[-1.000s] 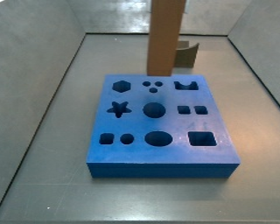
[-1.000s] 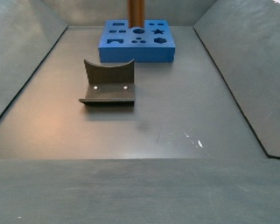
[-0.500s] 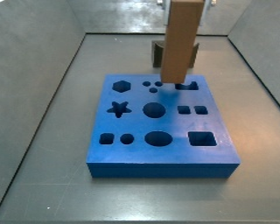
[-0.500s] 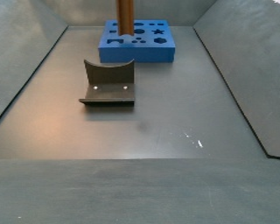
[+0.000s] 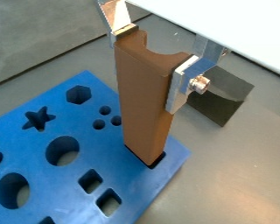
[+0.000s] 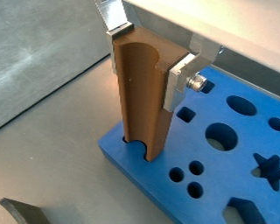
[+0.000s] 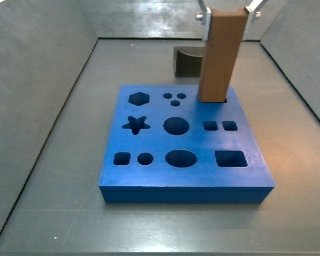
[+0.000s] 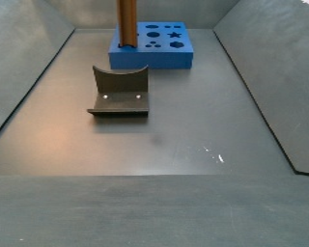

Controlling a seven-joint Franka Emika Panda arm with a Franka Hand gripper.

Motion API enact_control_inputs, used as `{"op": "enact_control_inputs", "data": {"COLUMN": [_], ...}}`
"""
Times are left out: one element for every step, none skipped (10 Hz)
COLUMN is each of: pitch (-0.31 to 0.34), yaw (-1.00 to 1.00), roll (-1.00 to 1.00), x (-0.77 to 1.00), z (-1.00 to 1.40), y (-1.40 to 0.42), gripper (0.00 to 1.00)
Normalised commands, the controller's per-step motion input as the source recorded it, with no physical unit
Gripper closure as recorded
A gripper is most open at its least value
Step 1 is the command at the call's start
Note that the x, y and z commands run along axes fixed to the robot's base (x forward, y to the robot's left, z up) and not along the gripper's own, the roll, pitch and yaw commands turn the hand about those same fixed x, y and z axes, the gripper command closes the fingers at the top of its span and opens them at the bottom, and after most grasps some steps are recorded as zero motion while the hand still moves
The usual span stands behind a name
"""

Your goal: Insert the arch object.

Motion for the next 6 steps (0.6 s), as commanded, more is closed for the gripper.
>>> {"op": "enact_control_inputs", "data": {"pitch": [0.000,0.000,-0.116,-0.159,-0.147,-0.143], "yaw": [0.00,0.00,0.00,0.00,-0.02,-0.05], "roll": [-0.02,-0.01,0.00,0.08,0.12,0.08], "x": [0.00,0.01,0.00,-0.01,-0.09,-0.12], "z": [0.00,-0.02,-0.28,-0.49,-0.49,-0.43], "y": [0.01,0.00,0.00,0.00,0.00,0.00], "gripper": [1.00,1.00,1.00,1.00,1.00,1.00]}}
